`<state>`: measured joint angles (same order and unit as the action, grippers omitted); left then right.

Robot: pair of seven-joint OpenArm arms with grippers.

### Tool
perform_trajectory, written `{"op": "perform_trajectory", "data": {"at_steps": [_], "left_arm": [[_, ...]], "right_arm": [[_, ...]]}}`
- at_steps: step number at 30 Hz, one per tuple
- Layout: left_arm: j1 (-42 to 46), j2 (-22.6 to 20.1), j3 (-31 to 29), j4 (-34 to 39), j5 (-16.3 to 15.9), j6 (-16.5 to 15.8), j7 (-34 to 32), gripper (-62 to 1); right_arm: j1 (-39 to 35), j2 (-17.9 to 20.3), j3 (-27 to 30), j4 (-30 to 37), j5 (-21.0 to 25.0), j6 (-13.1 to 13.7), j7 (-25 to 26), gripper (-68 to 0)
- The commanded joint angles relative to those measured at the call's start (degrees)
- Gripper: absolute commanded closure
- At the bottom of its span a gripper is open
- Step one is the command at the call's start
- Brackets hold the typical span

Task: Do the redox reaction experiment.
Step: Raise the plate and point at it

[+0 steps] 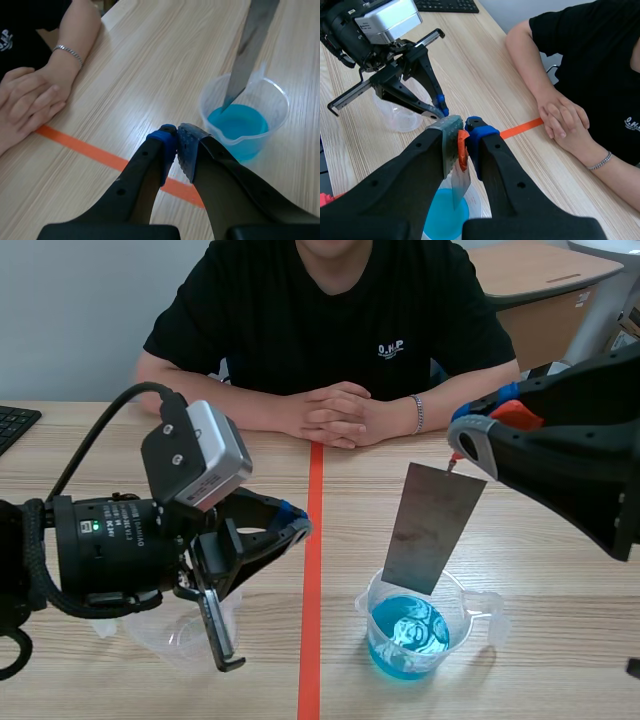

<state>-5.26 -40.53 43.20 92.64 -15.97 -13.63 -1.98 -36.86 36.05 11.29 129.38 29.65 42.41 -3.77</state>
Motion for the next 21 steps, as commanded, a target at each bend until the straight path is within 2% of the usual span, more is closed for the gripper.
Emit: {"op": "perform_trajectory", "data": {"at_steps": [1,6,13,21], "left_arm": [[-0.61,0.72,0.02,0.94,0.04,0.24,-0.94,-4.6],[-1.46,3.43,1.18,-1.42,2.19,0.22,-0.68,-4.6],[-3.08,6.19,2.73,-5.55,3.21,0.20,-0.76,-4.6],[-3.34,8.04,3.19,-6.43,3.87,-0.13,-0.83,-4.6]], "right_arm": [[0.35,0.76,0.44,0.70,0.83,0.31,0.87,-1.5],[0.35,0.76,0.44,0.70,0.83,0.31,0.87,-1.5],[0.35,0.76,0.44,0.70,0.85,0.31,0.87,-1.5],[0.35,0.76,0.44,0.70,0.85,0.31,0.90,-1.5]]}}
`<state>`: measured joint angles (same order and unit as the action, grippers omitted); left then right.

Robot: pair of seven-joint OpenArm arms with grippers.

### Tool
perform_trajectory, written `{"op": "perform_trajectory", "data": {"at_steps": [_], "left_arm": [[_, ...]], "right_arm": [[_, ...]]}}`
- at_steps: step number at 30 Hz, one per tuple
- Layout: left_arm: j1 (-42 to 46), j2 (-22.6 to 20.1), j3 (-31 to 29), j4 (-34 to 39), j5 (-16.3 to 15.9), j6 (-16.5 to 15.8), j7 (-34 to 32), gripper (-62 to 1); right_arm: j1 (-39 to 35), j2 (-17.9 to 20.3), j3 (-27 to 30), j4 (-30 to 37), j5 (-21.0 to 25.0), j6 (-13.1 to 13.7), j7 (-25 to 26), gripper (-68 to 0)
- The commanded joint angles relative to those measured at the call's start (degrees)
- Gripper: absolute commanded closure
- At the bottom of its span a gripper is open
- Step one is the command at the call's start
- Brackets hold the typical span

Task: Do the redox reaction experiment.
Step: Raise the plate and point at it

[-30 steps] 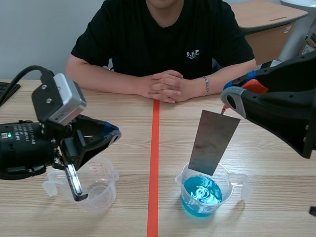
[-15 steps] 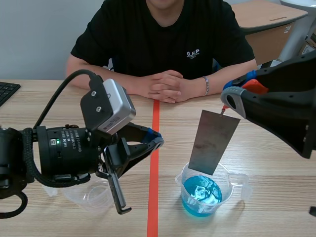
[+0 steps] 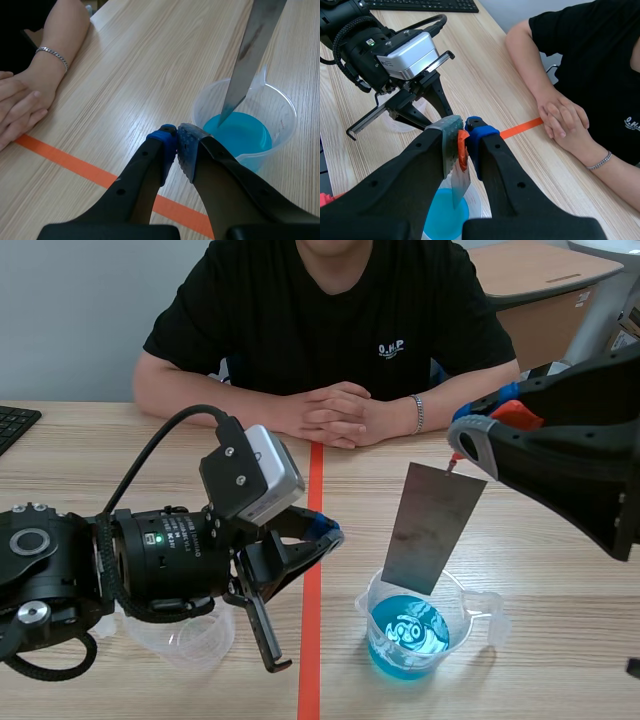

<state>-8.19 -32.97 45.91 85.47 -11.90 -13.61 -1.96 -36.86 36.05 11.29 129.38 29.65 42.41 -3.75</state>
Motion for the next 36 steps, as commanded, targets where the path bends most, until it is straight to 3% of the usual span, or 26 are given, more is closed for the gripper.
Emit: {"op": "perform_trajectory", "data": {"at_steps": [1,36], "left_arm": [[-0.42,0.68,0.48,0.72,-0.20,-0.35,-0.70,-4.6],[-0.42,1.01,0.46,0.72,1.03,-0.66,-0.61,-4.6]], "right_arm": [[0.35,0.76,0.44,0.70,0.85,0.31,0.85,-1.5],[0.35,0.76,0.44,0.70,0.85,0.31,0.87,-1.5]]}}
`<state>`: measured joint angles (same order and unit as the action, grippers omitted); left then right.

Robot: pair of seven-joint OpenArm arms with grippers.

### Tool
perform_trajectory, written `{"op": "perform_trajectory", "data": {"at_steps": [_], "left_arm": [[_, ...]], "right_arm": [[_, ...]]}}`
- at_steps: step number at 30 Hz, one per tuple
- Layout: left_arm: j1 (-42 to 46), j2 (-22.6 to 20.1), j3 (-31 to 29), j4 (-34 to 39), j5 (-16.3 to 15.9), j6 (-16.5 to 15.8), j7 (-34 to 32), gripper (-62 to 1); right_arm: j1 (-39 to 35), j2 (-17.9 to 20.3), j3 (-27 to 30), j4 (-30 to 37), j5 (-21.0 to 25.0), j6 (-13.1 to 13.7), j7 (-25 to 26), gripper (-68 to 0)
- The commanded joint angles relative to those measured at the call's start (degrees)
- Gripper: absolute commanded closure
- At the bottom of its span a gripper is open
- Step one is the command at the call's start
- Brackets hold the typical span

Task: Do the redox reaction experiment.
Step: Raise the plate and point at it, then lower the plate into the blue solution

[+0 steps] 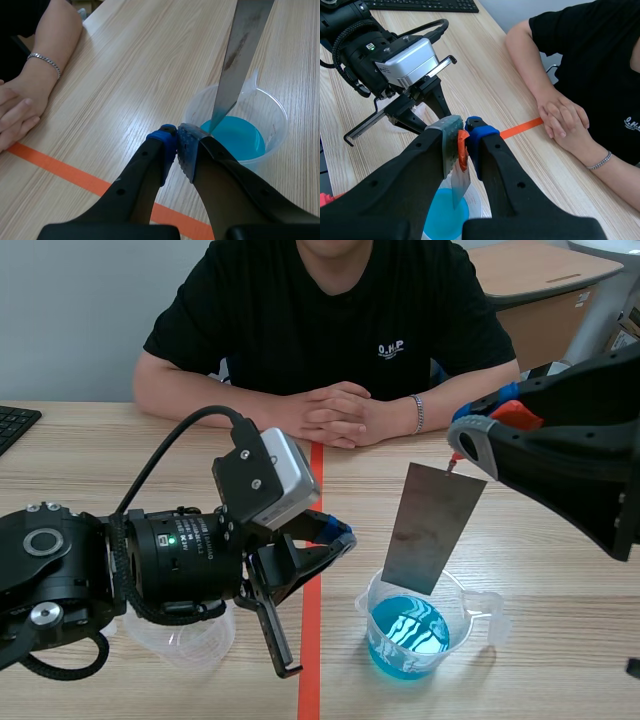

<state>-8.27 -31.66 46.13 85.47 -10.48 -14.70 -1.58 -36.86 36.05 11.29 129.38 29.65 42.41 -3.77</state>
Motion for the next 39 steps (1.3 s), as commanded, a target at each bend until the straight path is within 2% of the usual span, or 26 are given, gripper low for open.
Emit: {"op": "perform_trajectory", "data": {"at_steps": [1,7,11,17,23,27,28,33,39], "left_arm": [[-0.33,-0.68,0.24,0.72,-0.39,0.44,-1.57,-4.6],[-0.28,-3.67,-0.13,0.74,-1.49,0.63,-3.56,-4.6],[0.68,-7.48,-1.68,0.85,-5.05,2.19,-5.73,-4.6],[7.89,-14.01,-10.40,2.93,-9.14,4.46,-8.83,-4.6],[20.06,-18.64,-21.27,5.57,-11.21,10.58,-9.62,-4.6],[29.90,-18.99,-29.09,6.05,-11.41,15.34,-10.99,-4.6],[32.44,-18.99,-31.06,6.05,-11.41,15.67,-11.56,-4.6],[43.78,-17.22,-40.63,6.05,-11.39,15.67,-12.15,-4.6],[55.25,-12.59,-50.21,6.05,-11.19,15.65,-11.89,-4.6]], "right_arm": [[0.35,0.76,0.44,0.70,0.85,0.31,0.92,-1.5],[0.37,0.76,0.44,0.70,0.85,0.31,0.92,-1.5],[0.37,0.76,0.44,0.70,0.85,0.31,0.90,-1.5],[0.37,0.74,0.44,0.70,0.85,0.31,0.92,-1.5],[0.37,0.74,0.44,0.70,0.85,0.31,0.90,-1.5],[0.37,0.74,0.44,0.70,0.83,0.31,0.87,-1.5],[0.37,0.74,0.44,0.70,0.83,0.31,0.87,-1.5],[0.35,0.74,0.44,0.70,0.83,0.31,0.81,-1.5],[0.35,0.74,0.44,0.70,0.83,0.31,0.00,-1.5]]}}
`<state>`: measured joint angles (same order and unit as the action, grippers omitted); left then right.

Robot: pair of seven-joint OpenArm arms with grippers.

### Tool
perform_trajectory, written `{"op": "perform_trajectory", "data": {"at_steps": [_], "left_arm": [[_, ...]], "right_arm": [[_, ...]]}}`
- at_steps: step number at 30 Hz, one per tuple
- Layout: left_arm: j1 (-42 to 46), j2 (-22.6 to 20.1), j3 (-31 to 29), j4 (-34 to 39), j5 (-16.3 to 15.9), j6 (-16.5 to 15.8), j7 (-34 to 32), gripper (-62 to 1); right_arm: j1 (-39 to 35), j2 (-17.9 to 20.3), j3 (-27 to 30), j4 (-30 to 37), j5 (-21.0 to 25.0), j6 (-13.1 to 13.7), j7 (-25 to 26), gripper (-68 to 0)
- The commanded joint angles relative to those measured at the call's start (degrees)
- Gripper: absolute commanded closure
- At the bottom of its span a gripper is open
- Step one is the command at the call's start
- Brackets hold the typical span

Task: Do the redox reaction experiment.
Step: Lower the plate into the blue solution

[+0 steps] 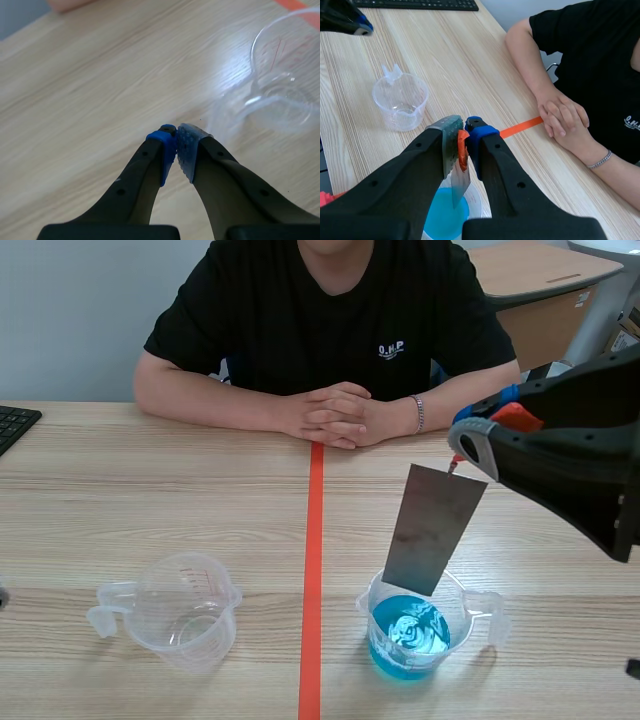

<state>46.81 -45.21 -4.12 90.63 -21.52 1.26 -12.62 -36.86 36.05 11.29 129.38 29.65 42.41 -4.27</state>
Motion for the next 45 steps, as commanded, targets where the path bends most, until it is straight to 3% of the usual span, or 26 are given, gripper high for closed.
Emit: {"op": "perform_trajectory", "data": {"at_steps": [1,6,14,18,24,35,45], "left_arm": [[1.73,1.97,-1.20,0.90,-0.13,-0.28,-0.83,-4.6],[8.02,7.32,-5.38,0.90,0.35,-0.31,0.85,-4.6],[12.33,15.45,-7.58,0.90,5.70,-0.37,5.84,-4.6],[12.39,18.08,-7.58,0.90,7.74,-0.39,9.18,-4.6],[12.39,18.86,-7.58,0.90,7.65,-0.50,10.80,-4.6],[12.39,18.84,-7.58,0.90,7.63,-0.52,10.75,-4.6],[12.37,18.84,-7.58,0.90,7.63,-0.52,10.78,-4.6]], "right_arm": [[0.35,0.74,0.44,0.70,0.81,0.31,0.35,-1.5],[0.35,0.74,0.44,0.70,0.79,0.31,-1.05,-1.5],[0.35,0.72,0.33,-0.11,0.72,0.31,-1.14,-1.5],[0.37,0.72,0.17,-2.62,0.46,0.31,1.22,-1.5],[0.37,0.74,-1.40,-6.05,-2.86,0.31,5.55,-1.5],[0.90,0.44,-8.11,-12.87,-15.43,0.31,17.29,-1.5],[4.94,0.44,-13.11,-21.00,-22.29,0.31,22.69,-1.5]]}}
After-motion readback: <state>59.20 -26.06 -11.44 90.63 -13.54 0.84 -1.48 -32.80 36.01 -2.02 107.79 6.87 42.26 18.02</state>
